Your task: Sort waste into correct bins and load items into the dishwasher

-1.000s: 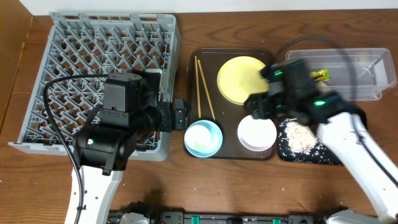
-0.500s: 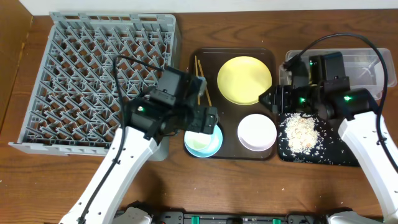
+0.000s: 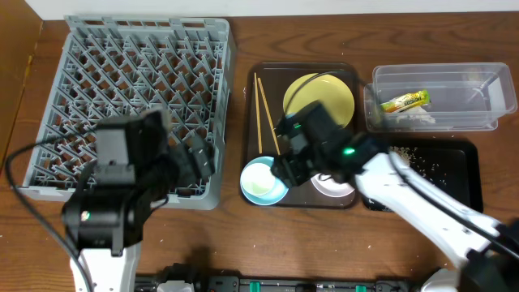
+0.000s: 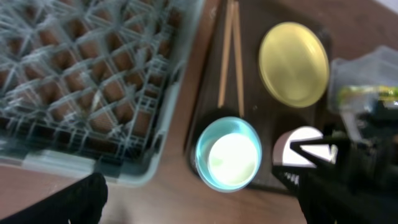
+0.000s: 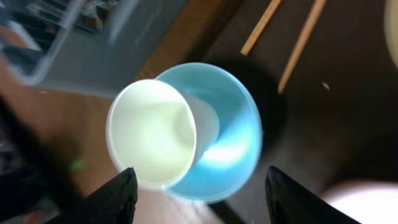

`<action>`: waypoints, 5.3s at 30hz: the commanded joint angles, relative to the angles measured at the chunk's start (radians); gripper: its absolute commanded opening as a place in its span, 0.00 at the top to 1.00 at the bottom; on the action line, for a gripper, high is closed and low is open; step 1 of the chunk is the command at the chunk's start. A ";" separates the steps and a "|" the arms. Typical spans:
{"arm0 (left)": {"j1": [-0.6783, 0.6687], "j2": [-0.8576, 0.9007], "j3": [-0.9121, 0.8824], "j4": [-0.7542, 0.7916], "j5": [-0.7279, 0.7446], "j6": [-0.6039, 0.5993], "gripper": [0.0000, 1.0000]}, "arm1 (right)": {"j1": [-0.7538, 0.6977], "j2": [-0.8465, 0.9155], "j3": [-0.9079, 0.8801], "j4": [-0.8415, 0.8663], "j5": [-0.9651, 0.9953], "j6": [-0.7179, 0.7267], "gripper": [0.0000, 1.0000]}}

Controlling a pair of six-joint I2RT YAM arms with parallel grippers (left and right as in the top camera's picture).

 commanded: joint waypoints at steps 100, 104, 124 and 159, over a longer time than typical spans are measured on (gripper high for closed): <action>-0.003 0.188 0.010 0.433 0.700 0.033 0.49 | -0.534 -0.322 0.014 0.448 -0.856 0.132 0.32; 0.058 0.185 0.010 0.383 0.345 0.033 0.48 | -0.532 -0.321 0.014 0.232 -0.770 0.087 0.32; 0.175 0.233 -0.029 0.032 -0.434 -0.154 0.48 | -0.293 -0.277 0.014 -0.252 0.005 0.023 0.26; 0.678 0.473 0.019 0.194 0.084 -0.128 0.17 | -0.293 -0.257 0.014 -0.273 0.005 0.022 0.25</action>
